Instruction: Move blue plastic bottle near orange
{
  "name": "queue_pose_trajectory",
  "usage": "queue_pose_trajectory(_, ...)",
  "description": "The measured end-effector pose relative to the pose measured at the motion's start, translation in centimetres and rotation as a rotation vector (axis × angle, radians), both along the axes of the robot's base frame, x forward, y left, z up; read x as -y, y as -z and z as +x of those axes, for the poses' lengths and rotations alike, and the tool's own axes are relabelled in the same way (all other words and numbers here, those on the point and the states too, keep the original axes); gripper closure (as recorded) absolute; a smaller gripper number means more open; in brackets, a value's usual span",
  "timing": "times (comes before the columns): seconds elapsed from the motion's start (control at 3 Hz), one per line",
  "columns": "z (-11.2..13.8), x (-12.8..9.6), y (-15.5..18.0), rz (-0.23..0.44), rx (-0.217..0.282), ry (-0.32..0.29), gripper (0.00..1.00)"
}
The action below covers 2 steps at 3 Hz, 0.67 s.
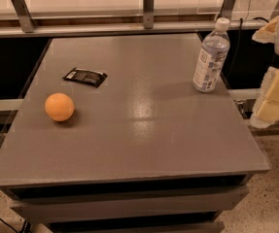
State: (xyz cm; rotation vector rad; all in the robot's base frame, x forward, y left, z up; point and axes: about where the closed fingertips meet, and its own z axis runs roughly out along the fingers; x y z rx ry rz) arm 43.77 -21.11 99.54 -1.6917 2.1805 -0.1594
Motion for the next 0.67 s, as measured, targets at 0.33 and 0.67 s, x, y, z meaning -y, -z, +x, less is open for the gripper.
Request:
queue_pose_trajectory(0.33, 0.00, 0.00, -0.01, 0.000, 0.000, 0.000, 0.00)
queue_pose_trajectory(0.67, 0.60, 0.65, -0.04, 0.002, 0.002, 0.019, 0.00)
